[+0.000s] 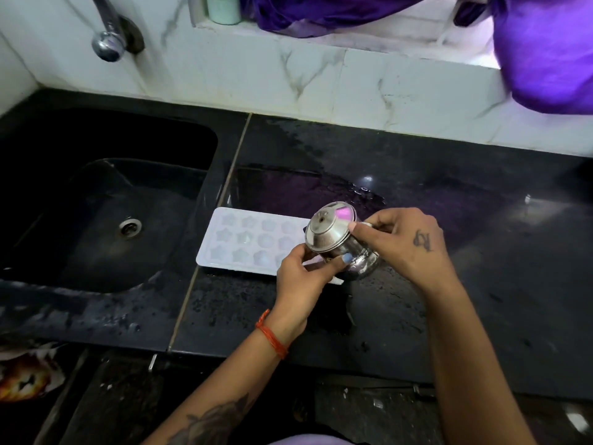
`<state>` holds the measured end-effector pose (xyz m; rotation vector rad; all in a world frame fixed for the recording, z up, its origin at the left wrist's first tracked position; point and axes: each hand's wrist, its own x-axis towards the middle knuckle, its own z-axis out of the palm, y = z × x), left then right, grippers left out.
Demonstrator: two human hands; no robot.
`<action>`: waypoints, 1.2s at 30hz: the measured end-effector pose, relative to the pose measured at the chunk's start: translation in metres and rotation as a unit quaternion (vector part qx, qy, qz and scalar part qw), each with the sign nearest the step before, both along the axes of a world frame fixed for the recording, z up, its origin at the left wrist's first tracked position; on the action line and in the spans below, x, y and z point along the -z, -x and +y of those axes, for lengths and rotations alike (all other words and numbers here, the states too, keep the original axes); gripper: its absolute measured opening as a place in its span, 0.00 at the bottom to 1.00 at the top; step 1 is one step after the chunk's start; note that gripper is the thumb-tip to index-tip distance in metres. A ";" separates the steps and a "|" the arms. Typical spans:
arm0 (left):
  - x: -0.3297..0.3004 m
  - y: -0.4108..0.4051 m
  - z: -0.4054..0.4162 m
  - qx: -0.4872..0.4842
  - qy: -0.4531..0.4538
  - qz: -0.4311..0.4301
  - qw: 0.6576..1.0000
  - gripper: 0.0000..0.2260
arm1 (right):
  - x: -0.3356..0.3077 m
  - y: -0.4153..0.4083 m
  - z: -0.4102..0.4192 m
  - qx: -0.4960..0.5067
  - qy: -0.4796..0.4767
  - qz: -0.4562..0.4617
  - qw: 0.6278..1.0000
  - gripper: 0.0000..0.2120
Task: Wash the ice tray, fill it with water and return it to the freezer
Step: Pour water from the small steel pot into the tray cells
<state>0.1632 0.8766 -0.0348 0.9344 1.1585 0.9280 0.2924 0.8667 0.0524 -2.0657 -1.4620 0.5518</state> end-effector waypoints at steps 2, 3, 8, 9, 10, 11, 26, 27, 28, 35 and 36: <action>-0.002 0.010 0.001 -0.014 -0.008 0.007 1.000 0.28 | -0.001 0.009 0.005 -0.013 -0.002 0.000 1.000 0.11; -0.004 0.015 0.001 -0.022 -0.009 0.006 1.000 0.28 | -0.002 0.014 0.008 -0.021 -0.004 -0.002 1.000 0.11; -0.005 0.042 0.004 -0.072 -0.005 -0.008 0.997 0.25 | -0.004 0.044 0.024 -0.068 -0.005 -0.009 0.998 0.12; -0.004 0.048 0.004 -0.082 -0.003 -0.014 0.997 0.24 | -0.004 0.051 0.026 -0.078 -0.006 -0.011 0.997 0.12; -0.003 0.054 0.004 -0.091 0.000 -0.019 0.996 0.23 | -0.003 0.057 0.029 -0.089 -0.007 -0.013 0.996 0.13; -0.003 0.059 0.004 -0.099 0.004 -0.026 0.995 0.23 | -0.004 0.064 0.031 -0.101 -0.008 -0.017 0.995 0.13; 0.002 0.090 0.004 -0.109 0.044 -0.126 0.985 0.10 | -0.014 0.118 0.045 -0.178 0.008 -0.154 0.972 0.15; 0.002 0.090 0.004 -0.109 0.043 -0.128 0.985 0.10 | -0.014 0.119 0.046 -0.178 0.006 -0.155 0.972 0.15; 0.002 0.090 0.004 -0.109 0.042 -0.129 0.985 0.10 | -0.013 0.119 0.046 -0.178 0.005 -0.153 0.972 0.15; 0.003 0.085 0.003 -0.140 0.030 -0.076 0.987 0.18 | -0.005 0.104 0.044 -0.155 0.012 -0.070 0.985 0.14; 0.004 0.084 0.004 -0.142 0.026 -0.056 0.988 0.22 | -0.004 0.102 0.043 -0.149 0.013 -0.050 0.987 0.13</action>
